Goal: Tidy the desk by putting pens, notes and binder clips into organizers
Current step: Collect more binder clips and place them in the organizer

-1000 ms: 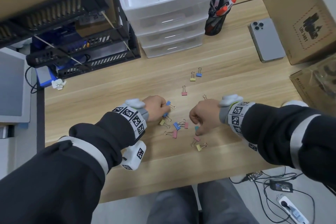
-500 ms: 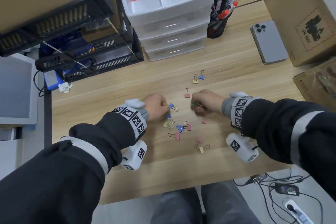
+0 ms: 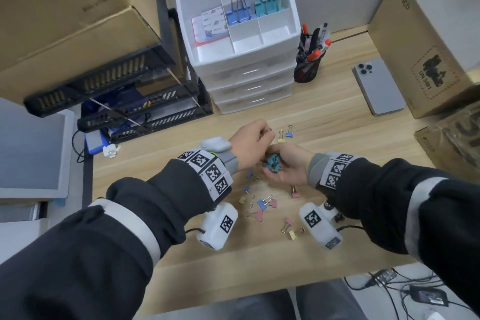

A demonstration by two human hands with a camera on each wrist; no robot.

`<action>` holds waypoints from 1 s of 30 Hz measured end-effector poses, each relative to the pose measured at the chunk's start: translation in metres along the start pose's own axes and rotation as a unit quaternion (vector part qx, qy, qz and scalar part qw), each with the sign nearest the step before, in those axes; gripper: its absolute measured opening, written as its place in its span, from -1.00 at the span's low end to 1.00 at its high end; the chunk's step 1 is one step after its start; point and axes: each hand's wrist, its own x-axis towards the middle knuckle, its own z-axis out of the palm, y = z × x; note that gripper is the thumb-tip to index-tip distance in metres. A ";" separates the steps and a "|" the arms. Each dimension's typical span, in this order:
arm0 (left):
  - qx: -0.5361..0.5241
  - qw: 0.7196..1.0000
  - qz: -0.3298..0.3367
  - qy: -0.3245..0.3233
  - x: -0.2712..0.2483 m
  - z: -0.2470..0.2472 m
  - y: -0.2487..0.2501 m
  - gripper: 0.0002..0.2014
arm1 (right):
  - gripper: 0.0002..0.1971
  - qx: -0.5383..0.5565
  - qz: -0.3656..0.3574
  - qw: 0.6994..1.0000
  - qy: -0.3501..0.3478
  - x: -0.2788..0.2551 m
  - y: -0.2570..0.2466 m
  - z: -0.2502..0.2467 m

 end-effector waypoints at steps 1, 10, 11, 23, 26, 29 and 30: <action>-0.010 1.000 -0.003 0.003 0.002 0.000 0.004 -0.79 | -0.75 0.038 -0.005 0.999 -0.011 -0.001 -0.002 0.004; -0.045 0.998 0.029 0.018 0.004 -0.003 0.021 -0.93 | -0.74 0.074 -0.071 0.992 -0.073 -0.015 -0.018 0.011; -0.044 0.998 0.026 0.024 0.003 -0.004 0.022 -0.92 | -0.74 0.079 -0.073 0.992 -0.072 -0.017 -0.020 0.010; -0.094 0.993 0.021 0.062 0.007 -0.040 0.032 -0.78 | -0.76 0.082 -0.081 0.992 -0.048 -0.022 -0.048 0.019; -0.110 0.989 0.032 0.094 0.009 -0.061 0.040 -0.82 | -0.72 0.059 -0.076 0.994 -0.050 -0.029 -0.061 0.025; -0.066 0.983 0.049 0.163 0.014 -0.098 0.047 -0.87 | -0.72 -0.002 -0.082 0.996 -0.041 -0.047 -0.084 0.042; -0.044 0.979 0.050 0.191 0.016 -0.114 0.048 -0.86 | -0.74 -0.025 -0.087 0.995 -0.046 -0.056 -0.096 0.052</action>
